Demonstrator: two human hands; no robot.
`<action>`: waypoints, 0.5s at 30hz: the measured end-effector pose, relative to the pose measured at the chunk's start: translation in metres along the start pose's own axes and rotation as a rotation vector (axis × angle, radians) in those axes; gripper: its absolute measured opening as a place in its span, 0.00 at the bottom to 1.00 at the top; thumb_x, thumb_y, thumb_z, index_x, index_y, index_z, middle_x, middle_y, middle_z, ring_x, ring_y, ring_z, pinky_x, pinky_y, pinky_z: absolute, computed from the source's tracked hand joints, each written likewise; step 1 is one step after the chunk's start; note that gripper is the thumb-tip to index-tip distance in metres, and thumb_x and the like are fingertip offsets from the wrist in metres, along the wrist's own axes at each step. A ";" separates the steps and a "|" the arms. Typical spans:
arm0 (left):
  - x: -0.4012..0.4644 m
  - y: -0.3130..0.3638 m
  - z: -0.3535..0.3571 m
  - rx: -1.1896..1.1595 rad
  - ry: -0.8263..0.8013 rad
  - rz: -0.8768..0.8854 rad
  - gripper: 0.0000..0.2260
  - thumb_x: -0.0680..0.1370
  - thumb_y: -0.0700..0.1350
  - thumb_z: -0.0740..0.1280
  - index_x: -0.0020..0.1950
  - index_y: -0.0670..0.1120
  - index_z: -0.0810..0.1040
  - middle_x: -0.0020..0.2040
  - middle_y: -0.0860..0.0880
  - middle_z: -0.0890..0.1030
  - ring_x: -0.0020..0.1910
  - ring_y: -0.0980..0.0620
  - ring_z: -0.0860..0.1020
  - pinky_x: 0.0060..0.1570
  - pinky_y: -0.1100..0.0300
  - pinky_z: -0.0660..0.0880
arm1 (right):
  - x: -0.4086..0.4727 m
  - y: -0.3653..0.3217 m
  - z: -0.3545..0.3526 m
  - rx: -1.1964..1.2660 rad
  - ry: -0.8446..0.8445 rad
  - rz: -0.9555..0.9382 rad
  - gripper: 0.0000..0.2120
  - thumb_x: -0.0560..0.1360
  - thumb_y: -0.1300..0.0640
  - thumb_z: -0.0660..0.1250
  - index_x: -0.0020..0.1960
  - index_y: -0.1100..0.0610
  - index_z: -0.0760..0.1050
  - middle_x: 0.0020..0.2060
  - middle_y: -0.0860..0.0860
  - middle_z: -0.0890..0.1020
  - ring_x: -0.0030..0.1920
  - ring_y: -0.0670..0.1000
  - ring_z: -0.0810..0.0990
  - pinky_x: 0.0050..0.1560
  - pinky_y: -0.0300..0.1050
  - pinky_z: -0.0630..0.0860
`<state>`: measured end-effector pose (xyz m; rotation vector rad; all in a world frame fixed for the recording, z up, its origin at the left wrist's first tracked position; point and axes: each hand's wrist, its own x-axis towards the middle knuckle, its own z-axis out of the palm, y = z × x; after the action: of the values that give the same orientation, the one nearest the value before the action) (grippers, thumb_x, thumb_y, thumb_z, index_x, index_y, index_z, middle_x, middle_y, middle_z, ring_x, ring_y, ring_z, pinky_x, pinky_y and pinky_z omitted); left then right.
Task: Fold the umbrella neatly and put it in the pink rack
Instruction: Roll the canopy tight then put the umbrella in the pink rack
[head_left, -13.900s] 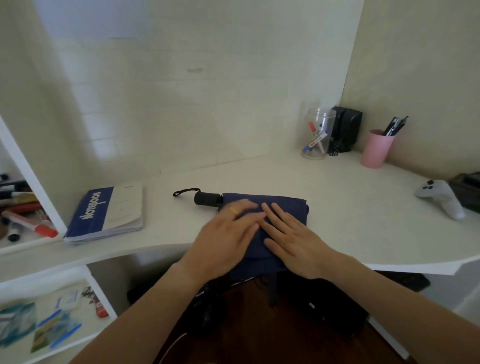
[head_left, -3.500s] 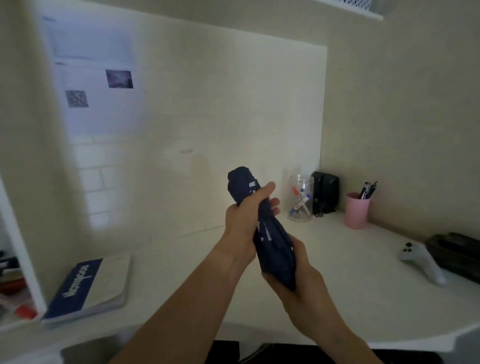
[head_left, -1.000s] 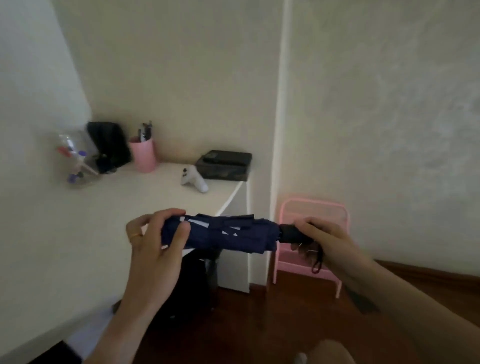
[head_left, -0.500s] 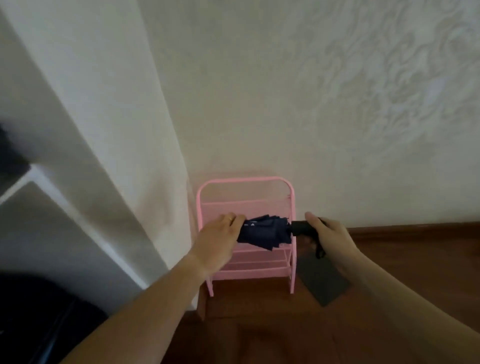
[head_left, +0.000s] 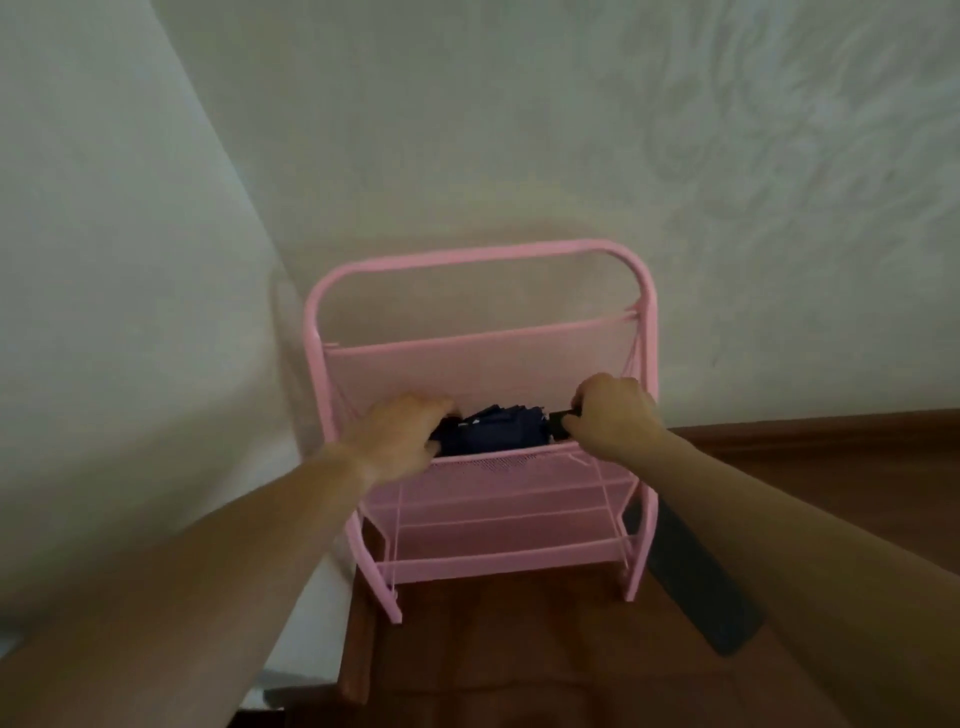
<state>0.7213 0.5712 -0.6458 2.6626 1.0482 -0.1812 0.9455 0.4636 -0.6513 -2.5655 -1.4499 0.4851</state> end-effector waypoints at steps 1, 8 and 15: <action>0.001 -0.003 0.004 -0.071 0.007 -0.004 0.17 0.79 0.38 0.69 0.67 0.48 0.78 0.62 0.47 0.84 0.60 0.45 0.81 0.61 0.55 0.76 | 0.004 0.001 0.007 -0.050 -0.005 0.010 0.07 0.78 0.54 0.67 0.46 0.58 0.79 0.39 0.55 0.82 0.36 0.53 0.79 0.29 0.39 0.70; -0.019 0.004 0.034 -0.163 0.044 0.005 0.17 0.85 0.57 0.55 0.64 0.52 0.79 0.59 0.50 0.84 0.55 0.50 0.80 0.54 0.56 0.77 | -0.007 -0.004 0.020 -0.137 0.020 -0.059 0.17 0.82 0.51 0.59 0.37 0.57 0.70 0.37 0.55 0.79 0.38 0.55 0.79 0.41 0.45 0.78; -0.039 0.006 0.079 0.305 0.319 0.125 0.25 0.71 0.39 0.74 0.67 0.45 0.73 0.59 0.44 0.82 0.56 0.41 0.81 0.54 0.42 0.79 | -0.042 -0.012 0.061 -0.373 0.181 -0.493 0.15 0.79 0.48 0.63 0.63 0.53 0.71 0.51 0.52 0.81 0.48 0.54 0.79 0.54 0.50 0.74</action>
<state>0.6957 0.5181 -0.7121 3.0988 1.0051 0.1240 0.8941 0.4323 -0.6962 -2.2753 -2.1675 -0.0945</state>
